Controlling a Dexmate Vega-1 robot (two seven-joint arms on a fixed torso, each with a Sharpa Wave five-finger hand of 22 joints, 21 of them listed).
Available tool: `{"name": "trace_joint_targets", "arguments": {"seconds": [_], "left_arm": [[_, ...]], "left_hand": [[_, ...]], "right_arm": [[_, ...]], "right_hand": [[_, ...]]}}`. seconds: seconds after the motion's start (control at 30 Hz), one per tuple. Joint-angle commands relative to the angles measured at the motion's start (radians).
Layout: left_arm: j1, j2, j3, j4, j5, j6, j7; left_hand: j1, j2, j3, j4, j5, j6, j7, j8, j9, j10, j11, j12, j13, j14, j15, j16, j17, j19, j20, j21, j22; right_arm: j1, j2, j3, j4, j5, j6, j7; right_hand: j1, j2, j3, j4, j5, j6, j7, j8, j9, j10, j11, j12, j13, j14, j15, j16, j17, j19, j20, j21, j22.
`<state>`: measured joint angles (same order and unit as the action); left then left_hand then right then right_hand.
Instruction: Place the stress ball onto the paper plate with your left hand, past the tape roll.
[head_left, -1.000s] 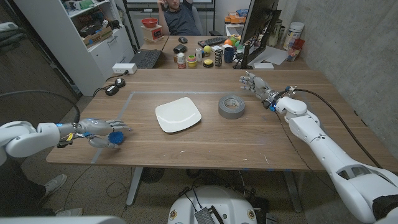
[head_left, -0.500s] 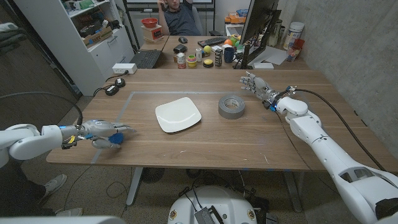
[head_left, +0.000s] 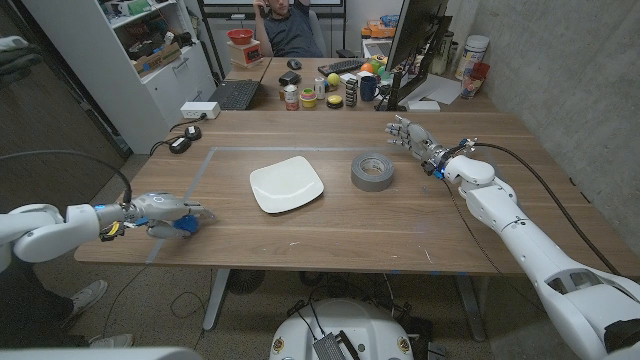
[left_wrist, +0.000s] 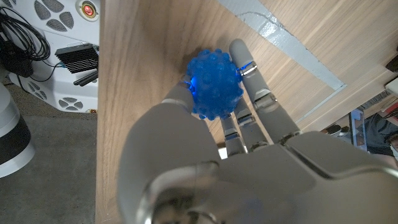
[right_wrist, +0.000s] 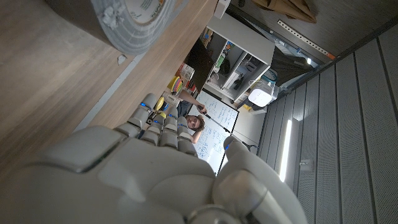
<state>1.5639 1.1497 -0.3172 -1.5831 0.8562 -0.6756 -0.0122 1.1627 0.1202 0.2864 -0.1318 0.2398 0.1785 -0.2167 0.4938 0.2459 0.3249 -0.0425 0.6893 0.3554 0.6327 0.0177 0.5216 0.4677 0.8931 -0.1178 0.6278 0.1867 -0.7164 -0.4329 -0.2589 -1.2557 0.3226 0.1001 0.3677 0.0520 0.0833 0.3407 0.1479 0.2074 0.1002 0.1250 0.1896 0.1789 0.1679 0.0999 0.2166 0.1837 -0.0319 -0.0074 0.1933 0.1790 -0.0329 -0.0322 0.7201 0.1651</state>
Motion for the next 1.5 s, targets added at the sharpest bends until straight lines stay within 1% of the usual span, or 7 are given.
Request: {"name": "trace_joint_targets", "arguments": {"seconds": [0.03, 0.13, 0.23, 0.5, 0.67, 1.13, 1.5], "left_arm": [[0.012, -0.019, -0.008, 0.003, 0.020, 0.037, 0.104], [0.016, -0.016, -0.009, 0.002, 0.023, 0.041, 0.126], [0.022, -0.017, -0.015, -0.002, 0.026, 0.044, 0.148], [0.034, -0.032, -0.046, -0.025, 0.020, 0.059, 0.160], [0.037, -0.050, -0.071, -0.042, 0.018, 0.063, 0.163], [0.010, -0.120, -0.126, -0.066, -0.001, 0.045, 0.200], [-0.028, -0.161, -0.122, -0.067, -0.010, 0.028, 0.243]], "left_hand": [[-0.009, 0.009, -0.044, 0.028, 0.003, 0.141, 0.026, 0.049, 0.002, 0.120, -0.015, 0.093, 0.050, 0.202, -0.235, 0.098, 0.111, 0.061, -0.079, 0.034, 0.003], [-0.012, 0.004, -0.058, 0.034, 0.013, 0.252, 0.066, 0.100, 0.013, 0.164, -0.024, 0.139, 0.082, 0.254, -0.239, 0.078, 0.113, 0.086, -0.082, 0.048, 0.001], [-0.010, 0.001, -0.060, 0.032, 0.015, 0.279, 0.069, 0.113, 0.016, 0.166, -0.027, 0.145, 0.088, 0.262, -0.239, 0.070, 0.113, 0.087, -0.082, 0.048, -0.001], [-0.006, -0.002, -0.062, 0.031, 0.019, 0.300, 0.063, 0.124, 0.021, 0.167, -0.028, 0.150, 0.094, 0.261, -0.238, 0.054, 0.111, 0.082, -0.082, 0.044, -0.003], [-0.009, 0.000, -0.064, 0.034, 0.020, 0.316, 0.080, 0.132, 0.024, 0.172, -0.028, 0.152, 0.094, 0.268, -0.238, 0.046, 0.109, 0.079, -0.081, 0.042, -0.004], [-0.010, 0.005, -0.065, 0.040, 0.024, 0.348, 0.085, 0.148, 0.029, 0.195, -0.044, 0.152, 0.077, 0.286, -0.239, 0.026, 0.103, 0.078, -0.080, 0.040, -0.005], [-0.021, 0.015, -0.066, 0.054, 0.027, 0.378, 0.096, 0.161, 0.033, 0.216, -0.047, 0.151, 0.060, 0.304, -0.238, 0.006, 0.095, 0.086, -0.078, 0.042, -0.005]], "right_arm": [[0.006, 0.002, -0.006, 0.002, -0.006, -0.007, -0.004], [0.005, 0.002, -0.006, 0.001, -0.005, -0.010, -0.006], [0.006, 0.002, -0.005, 0.004, -0.005, -0.006, -0.004], [0.007, 0.001, -0.005, 0.010, -0.003, -0.003, 0.000], [0.009, 0.001, -0.005, 0.015, -0.003, 0.002, 0.005], [0.008, -0.002, -0.007, 0.009, -0.004, 0.007, 0.007], [0.004, -0.005, -0.016, -0.002, -0.011, 0.014, 0.006]], "right_hand": [[-0.003, 0.067, 0.000, 0.005, 0.007, 0.008, 0.001, 0.000, 0.003, 0.012, 0.001, 0.003, 0.003, 0.005, -0.001, -0.003, 0.002, 0.007, -0.070, -0.007, 0.006], [-0.002, 0.067, 0.000, 0.005, 0.007, 0.008, 0.001, 0.000, 0.003, 0.012, 0.001, 0.003, 0.003, 0.005, -0.001, -0.003, 0.002, 0.007, -0.070, -0.008, 0.006], [-0.002, 0.067, 0.001, 0.005, 0.007, 0.008, 0.001, 0.000, 0.003, 0.012, 0.000, 0.003, 0.003, 0.005, -0.001, -0.004, 0.002, 0.008, -0.070, -0.009, 0.006], [-0.002, 0.067, 0.000, 0.004, 0.008, 0.008, 0.002, 0.000, 0.003, 0.012, 0.000, 0.003, 0.003, 0.005, -0.001, -0.004, 0.002, 0.009, -0.070, -0.011, 0.006], [-0.002, 0.068, 0.000, 0.004, 0.008, 0.008, 0.002, -0.001, 0.003, 0.011, 0.001, 0.003, 0.003, 0.005, -0.001, -0.004, 0.002, 0.009, -0.070, -0.013, 0.006], [-0.001, 0.068, 0.000, 0.004, 0.008, 0.008, 0.002, -0.001, 0.003, 0.011, 0.001, 0.002, 0.003, 0.005, -0.001, -0.005, 0.002, 0.011, -0.070, -0.017, 0.006], [-0.001, 0.068, 0.000, 0.004, 0.008, 0.009, 0.002, -0.001, 0.003, 0.012, 0.001, 0.002, 0.003, 0.007, 0.000, -0.005, 0.002, 0.013, -0.069, -0.021, 0.006]]}}
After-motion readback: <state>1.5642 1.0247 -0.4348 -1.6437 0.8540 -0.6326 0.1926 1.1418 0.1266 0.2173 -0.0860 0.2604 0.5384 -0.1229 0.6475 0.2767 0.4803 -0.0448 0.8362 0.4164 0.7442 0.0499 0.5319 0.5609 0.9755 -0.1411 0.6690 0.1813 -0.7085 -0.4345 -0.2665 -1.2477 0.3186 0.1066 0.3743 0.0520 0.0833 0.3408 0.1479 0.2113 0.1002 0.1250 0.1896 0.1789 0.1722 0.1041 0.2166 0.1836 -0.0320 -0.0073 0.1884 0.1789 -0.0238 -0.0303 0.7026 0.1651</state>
